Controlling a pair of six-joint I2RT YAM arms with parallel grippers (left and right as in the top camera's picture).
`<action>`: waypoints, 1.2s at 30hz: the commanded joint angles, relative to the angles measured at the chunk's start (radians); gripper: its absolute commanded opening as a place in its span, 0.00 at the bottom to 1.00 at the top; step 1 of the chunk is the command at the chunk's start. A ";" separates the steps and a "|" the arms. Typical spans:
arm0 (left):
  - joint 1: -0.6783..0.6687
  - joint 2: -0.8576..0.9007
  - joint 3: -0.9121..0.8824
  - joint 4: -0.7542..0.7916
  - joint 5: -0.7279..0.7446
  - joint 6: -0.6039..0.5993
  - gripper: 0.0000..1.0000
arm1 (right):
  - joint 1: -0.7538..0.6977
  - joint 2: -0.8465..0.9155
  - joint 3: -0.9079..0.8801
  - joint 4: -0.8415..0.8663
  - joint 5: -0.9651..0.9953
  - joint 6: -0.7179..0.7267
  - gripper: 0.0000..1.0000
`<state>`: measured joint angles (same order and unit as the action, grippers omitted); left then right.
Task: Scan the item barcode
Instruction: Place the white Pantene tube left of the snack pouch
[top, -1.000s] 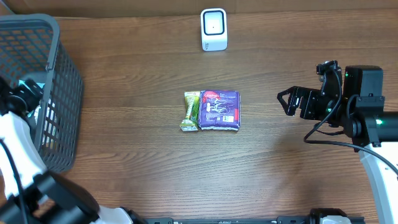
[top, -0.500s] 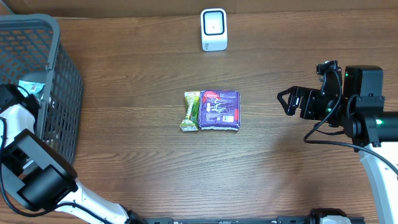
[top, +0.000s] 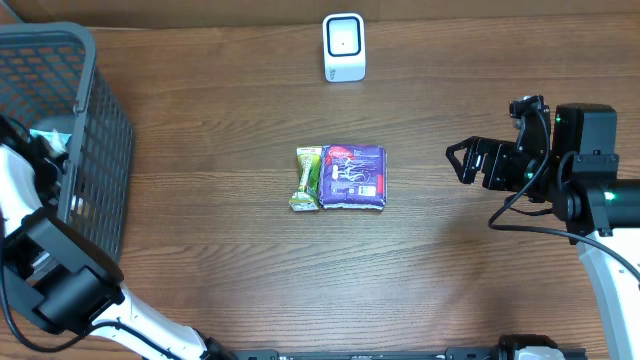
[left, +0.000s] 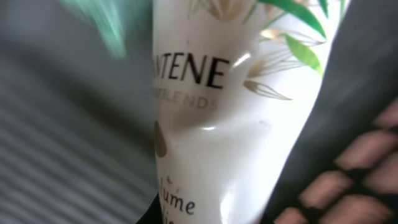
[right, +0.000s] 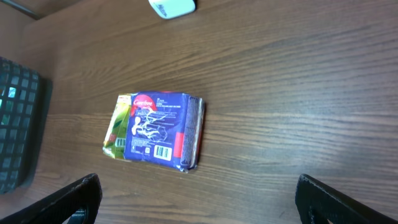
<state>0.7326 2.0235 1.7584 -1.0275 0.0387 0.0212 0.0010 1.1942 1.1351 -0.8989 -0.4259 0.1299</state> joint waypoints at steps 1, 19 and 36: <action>-0.028 -0.122 0.289 -0.082 0.115 -0.002 0.04 | 0.004 -0.002 0.016 0.007 0.006 -0.004 1.00; -0.727 -0.196 0.339 -0.373 0.115 -0.064 0.04 | 0.004 -0.002 0.016 0.018 0.006 -0.004 1.00; -0.946 0.172 0.071 -0.223 0.161 -0.262 0.79 | 0.004 0.053 0.016 0.005 0.005 -0.004 1.00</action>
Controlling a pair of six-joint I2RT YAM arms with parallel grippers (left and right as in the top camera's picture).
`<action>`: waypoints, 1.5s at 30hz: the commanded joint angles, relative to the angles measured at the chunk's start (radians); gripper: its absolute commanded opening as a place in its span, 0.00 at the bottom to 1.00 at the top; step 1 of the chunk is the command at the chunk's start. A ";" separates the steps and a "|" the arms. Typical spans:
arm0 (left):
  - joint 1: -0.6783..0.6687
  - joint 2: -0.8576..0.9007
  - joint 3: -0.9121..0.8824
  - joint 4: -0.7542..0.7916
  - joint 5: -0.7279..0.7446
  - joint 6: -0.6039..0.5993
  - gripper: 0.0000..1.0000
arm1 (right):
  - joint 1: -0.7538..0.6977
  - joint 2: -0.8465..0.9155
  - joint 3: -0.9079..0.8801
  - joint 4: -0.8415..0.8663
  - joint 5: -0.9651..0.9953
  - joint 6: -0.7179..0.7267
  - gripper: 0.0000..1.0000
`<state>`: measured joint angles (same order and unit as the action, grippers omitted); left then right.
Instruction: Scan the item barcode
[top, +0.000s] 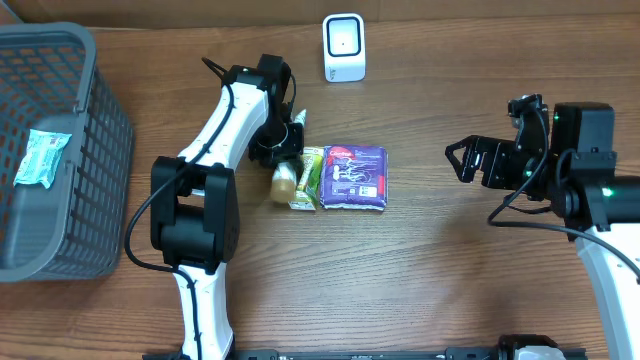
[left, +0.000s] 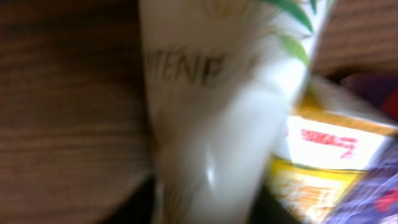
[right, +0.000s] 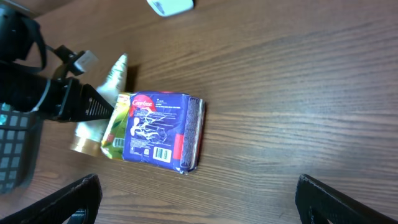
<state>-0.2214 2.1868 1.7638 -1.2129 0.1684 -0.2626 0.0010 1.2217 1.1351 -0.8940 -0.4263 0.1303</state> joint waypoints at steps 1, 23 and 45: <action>0.015 0.009 0.107 -0.076 0.031 0.032 0.83 | 0.004 0.038 0.016 0.001 0.006 -0.004 1.00; 0.838 -0.201 1.169 -0.476 -0.129 -0.042 1.00 | 0.004 0.070 0.016 -0.009 0.006 -0.005 1.00; 0.981 0.306 1.001 -0.308 -0.151 0.151 0.98 | 0.004 0.070 0.016 -0.031 0.006 -0.004 1.00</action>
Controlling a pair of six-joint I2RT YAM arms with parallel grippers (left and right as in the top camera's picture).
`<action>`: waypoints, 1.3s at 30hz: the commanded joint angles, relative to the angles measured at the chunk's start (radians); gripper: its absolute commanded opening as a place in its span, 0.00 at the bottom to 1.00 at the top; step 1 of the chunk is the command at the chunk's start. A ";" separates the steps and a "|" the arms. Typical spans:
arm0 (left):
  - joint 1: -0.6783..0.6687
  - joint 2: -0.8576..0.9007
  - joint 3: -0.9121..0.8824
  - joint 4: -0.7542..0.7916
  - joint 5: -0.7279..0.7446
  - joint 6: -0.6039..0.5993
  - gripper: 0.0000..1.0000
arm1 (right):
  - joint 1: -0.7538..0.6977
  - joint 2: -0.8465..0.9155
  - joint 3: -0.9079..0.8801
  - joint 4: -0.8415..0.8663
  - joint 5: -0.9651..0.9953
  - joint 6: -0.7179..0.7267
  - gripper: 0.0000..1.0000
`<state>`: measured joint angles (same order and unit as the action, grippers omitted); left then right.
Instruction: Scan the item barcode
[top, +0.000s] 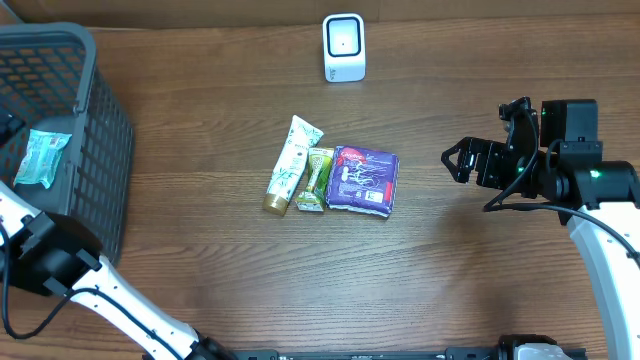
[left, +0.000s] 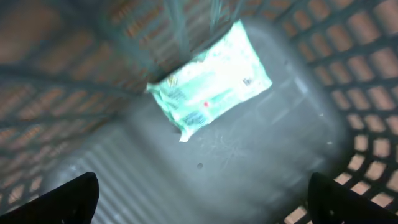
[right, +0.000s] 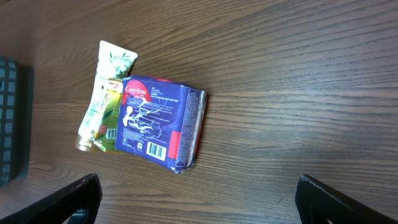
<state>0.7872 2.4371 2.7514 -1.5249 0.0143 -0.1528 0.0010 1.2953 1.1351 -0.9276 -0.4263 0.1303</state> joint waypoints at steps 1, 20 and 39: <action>-0.035 0.078 0.014 0.003 0.003 0.045 0.97 | 0.004 -0.003 0.016 0.003 0.005 -0.004 1.00; -0.142 0.031 0.015 -0.026 0.011 0.052 0.91 | 0.004 -0.003 0.016 0.009 0.005 -0.004 1.00; -0.178 -0.603 -0.265 -0.165 -0.026 0.078 0.78 | 0.004 -0.003 0.016 0.001 0.005 -0.005 1.00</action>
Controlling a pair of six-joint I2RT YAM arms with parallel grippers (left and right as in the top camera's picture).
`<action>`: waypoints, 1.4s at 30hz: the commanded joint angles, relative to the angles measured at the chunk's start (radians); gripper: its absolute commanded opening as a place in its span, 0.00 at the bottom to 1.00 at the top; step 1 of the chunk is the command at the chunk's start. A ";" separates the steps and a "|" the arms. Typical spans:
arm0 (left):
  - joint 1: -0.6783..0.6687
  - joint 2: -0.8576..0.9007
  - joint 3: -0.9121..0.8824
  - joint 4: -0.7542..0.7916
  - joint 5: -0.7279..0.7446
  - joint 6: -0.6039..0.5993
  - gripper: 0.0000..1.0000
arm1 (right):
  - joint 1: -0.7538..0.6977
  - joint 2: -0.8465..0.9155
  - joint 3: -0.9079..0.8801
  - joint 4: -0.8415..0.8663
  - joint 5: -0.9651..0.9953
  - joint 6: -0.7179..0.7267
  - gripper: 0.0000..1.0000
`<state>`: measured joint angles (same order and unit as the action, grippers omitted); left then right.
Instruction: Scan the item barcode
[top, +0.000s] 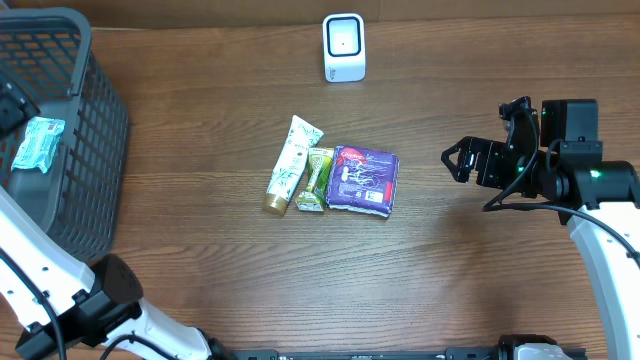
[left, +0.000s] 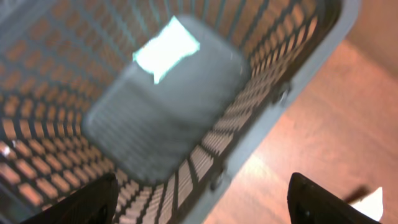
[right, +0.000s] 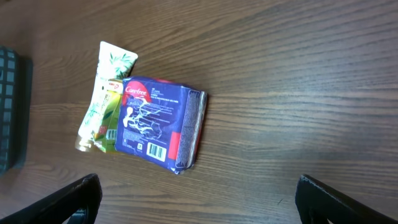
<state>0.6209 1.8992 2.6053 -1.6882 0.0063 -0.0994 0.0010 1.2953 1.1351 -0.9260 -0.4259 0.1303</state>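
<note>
Mid-table lie a white shampoo tube (top: 287, 165) (right: 99, 99), a small green packet (top: 316, 180) and a purple pack (top: 362, 180) (right: 155, 127) with its barcode facing up. The white scanner (top: 343, 47) stands at the far edge. A teal packet (top: 32, 142) (left: 166, 48) lies in the grey basket (top: 95, 170) (left: 280, 93). My left gripper (left: 202, 205) hangs open and empty above the basket. My right gripper (top: 455, 160) (right: 199, 205) is open, right of the purple pack, apart from it.
The basket fills the table's left end, and my left arm rises along the left edge. Bare wooden tabletop lies between the items and my right gripper. A cardboard-coloured wall runs behind the scanner.
My left gripper was close over the teal packet inside the basket; now it is higher, seeing the whole basket and some table. The basket sits slightly further up-left. The right arm is unchanged.
First my left gripper was in the basket, shut on the white tube. Then it held the tube on the table beside the green packet. Later the tube lay there, the purple pack had shifted slightly right, and the gripper was open over the basket, where it now hangs higher.
</note>
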 joint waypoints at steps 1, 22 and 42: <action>-0.012 -0.094 -0.162 0.000 -0.018 0.026 0.77 | 0.004 -0.003 0.016 0.000 0.005 -0.005 1.00; 0.180 -0.211 -1.043 1.076 0.068 -0.110 1.00 | 0.005 -0.003 0.016 -0.010 0.004 -0.004 1.00; 0.129 0.270 -0.646 0.851 -0.064 -0.001 1.00 | 0.005 -0.003 0.016 -0.006 -0.040 0.000 1.00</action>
<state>0.7807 2.0884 1.9560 -0.8490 -0.0067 -0.1719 0.0010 1.2953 1.1351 -0.9337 -0.4503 0.1307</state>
